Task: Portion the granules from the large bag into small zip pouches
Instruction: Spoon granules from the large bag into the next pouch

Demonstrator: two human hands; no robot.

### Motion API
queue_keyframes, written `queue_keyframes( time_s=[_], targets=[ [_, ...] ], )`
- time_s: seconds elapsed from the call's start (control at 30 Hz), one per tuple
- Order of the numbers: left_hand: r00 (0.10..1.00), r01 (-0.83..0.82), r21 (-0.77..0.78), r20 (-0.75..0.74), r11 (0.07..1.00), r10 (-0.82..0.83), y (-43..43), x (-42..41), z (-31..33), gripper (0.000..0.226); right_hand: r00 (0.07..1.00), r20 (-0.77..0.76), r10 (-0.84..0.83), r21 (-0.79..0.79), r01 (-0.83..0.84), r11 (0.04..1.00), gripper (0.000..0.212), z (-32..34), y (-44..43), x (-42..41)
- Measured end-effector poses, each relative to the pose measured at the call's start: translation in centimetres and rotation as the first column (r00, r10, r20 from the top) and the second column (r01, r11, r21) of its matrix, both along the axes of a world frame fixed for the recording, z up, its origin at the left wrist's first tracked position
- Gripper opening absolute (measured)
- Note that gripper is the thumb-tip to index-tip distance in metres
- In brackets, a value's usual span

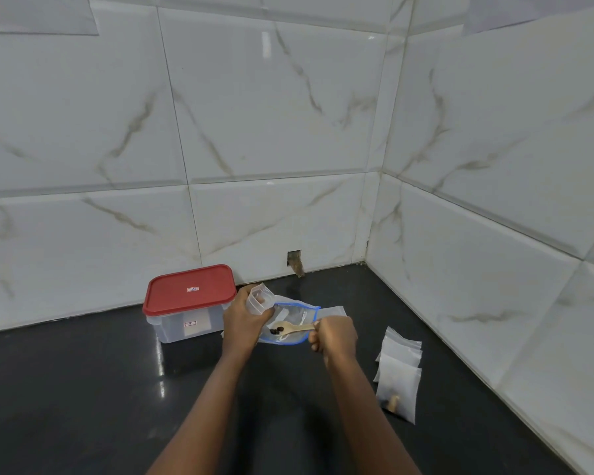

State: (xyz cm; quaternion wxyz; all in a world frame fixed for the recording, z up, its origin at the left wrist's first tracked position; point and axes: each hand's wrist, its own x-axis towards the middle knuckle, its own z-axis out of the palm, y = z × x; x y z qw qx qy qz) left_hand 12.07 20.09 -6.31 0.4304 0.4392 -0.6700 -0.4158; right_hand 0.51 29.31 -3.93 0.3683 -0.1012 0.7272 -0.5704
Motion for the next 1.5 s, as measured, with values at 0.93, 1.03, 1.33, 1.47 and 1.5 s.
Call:
queue_keyframes(
  time_s=[0.93, 1.03, 1.33, 1.47, 1.5],
  targets=[
    [0.998, 0.069, 0.063, -0.005, 0.996, -0.069, 0.0, 0.4, -1.0, 0.064, 0.620, -0.715, 0.324, 0.116, -0.352, 0.929, 0.026, 6.5, 0.6, 1.5],
    [0.999, 0.041, 0.069, -0.004, 0.997, -0.041, -0.1, 0.4, -0.9, 0.064, 0.564, -0.753, 0.340, 0.140, -0.368, 0.919, 0.027, 6.9, 0.8, 1.8],
    [0.995, 0.011, 0.028, -0.097, 1.000, -0.008, -0.6, 1.4, -0.4, 0.046, 0.651, -0.625, 0.430, 0.398, -0.207, 0.894, 0.020, 6.9, 1.4, 0.9],
    [0.991, -0.009, 0.004, -0.136, 1.000, 0.010, -0.3, 1.8, 0.2, 0.041, 0.693, -0.557, 0.457, 0.388, -0.270, 0.881, 0.029, 3.5, -1.8, 2.7],
    [0.991, -0.007, 0.001, -0.136, 1.000, 0.007, -0.3, 1.8, 0.2, 0.040, 0.700, -0.550, 0.456, 0.379, -0.277, 0.883, 0.029, 2.7, -2.5, 3.1]
  ],
)
